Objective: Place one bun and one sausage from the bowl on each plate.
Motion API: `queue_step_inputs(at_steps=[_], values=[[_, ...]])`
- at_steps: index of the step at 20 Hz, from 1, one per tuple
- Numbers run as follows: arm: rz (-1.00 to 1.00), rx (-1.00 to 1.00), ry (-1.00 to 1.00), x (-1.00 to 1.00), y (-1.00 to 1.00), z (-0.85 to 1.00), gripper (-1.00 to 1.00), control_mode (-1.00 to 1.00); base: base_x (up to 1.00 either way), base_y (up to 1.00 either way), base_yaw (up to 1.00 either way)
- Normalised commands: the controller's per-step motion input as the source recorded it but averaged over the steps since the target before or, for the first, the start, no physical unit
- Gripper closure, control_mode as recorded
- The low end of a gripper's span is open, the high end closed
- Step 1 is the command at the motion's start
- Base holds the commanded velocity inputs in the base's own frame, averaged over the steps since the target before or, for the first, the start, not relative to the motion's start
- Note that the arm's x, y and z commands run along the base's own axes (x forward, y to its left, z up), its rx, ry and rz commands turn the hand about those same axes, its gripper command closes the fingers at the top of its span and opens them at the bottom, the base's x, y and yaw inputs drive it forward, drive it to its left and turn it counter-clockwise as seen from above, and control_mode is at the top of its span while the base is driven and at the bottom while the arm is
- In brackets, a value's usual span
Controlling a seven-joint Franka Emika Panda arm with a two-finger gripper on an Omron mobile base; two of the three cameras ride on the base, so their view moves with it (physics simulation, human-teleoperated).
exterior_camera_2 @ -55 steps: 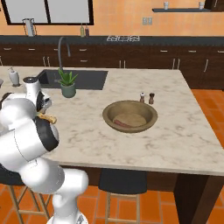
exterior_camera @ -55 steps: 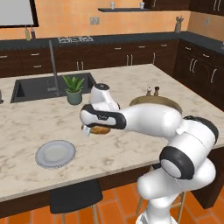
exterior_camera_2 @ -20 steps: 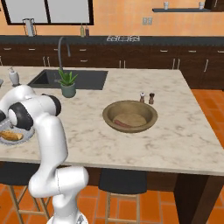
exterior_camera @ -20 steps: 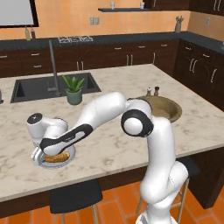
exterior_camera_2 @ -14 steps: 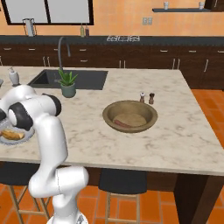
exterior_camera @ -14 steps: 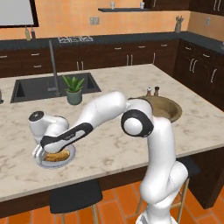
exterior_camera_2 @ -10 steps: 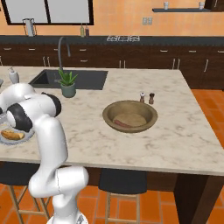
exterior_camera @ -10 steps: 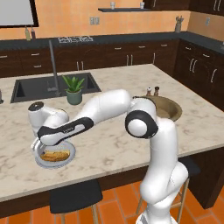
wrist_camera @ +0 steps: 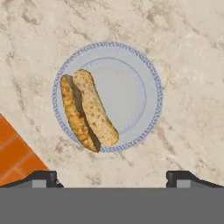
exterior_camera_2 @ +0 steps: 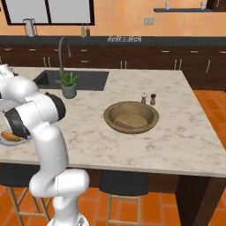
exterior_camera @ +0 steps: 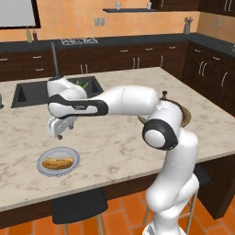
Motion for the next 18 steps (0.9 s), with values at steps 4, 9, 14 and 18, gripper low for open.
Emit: queue_step_inputs(at_steps=[4,9,14,18], values=[[0.03,0.02,0.1,0.04,-1.0,0.49,-1.0,-1.0,0.0,0.0,0.0],[0.04,0.12,0.03,0.0,-1.0,0.07,-1.0,-1.0,0.0,0.0,0.0],[0.01,0.34,0.08,0.0,-1.0,0.02,-1.0,-1.0,0.0,0.0,0.0],[0.0,0.14,0.1,0.0,-1.0,0.6,-1.0,-1.0,0.0,0.0,0.0]])
